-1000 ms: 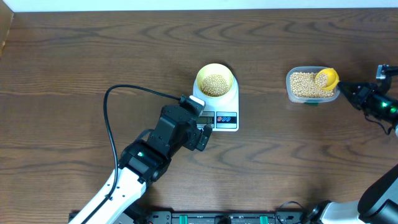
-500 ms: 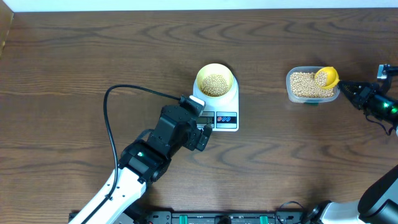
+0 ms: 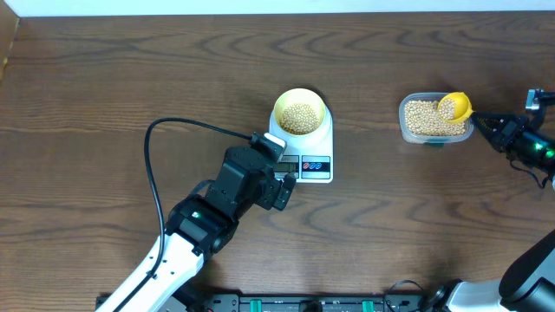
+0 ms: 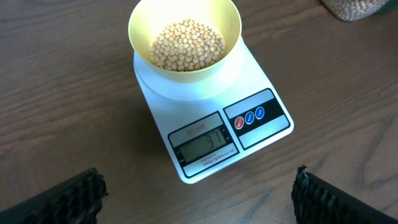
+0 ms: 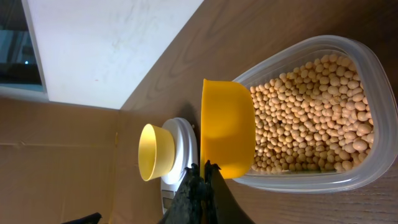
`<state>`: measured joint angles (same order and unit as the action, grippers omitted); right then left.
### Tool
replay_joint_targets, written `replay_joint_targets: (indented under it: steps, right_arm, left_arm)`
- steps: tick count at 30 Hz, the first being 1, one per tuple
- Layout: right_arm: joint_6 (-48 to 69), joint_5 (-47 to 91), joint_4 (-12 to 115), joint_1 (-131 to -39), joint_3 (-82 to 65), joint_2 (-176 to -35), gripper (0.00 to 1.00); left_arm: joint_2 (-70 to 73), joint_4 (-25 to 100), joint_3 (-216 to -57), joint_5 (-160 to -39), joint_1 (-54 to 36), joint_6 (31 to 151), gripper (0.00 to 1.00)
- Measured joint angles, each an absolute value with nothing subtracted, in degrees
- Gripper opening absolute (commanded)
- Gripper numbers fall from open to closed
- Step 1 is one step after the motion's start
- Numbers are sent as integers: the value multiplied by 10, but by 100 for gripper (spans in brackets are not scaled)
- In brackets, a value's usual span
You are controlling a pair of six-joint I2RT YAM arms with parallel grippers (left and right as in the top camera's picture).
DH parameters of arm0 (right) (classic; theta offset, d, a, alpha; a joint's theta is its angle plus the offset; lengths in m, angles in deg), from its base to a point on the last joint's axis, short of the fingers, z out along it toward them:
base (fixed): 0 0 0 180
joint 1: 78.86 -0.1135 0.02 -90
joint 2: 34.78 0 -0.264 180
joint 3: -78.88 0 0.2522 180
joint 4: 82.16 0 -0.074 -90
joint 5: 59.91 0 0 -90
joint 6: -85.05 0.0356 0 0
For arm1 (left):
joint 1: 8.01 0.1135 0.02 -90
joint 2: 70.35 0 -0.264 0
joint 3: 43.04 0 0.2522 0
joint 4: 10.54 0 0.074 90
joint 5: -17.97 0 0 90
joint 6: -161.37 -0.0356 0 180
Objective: Scoop item into bowl and weigh 50g on scale
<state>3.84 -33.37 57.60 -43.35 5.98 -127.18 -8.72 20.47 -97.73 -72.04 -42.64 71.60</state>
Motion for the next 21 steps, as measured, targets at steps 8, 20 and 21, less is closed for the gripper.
replay_joint_targets:
  steps: [8,20,21]
  right_arm:
    - [41,-355,577,-433,60,-1272,1]
    - [43,-370,577,-433,60,-1272,1]
    - [43,-370,577,-433,60,-1272,1]
  left_arm:
    - [-87,205,-977,-720,-427,716,98]
    - [-87,205,-977,-720,-427,716,98]
    - [-87,205,-977,-720,-426,716,98]
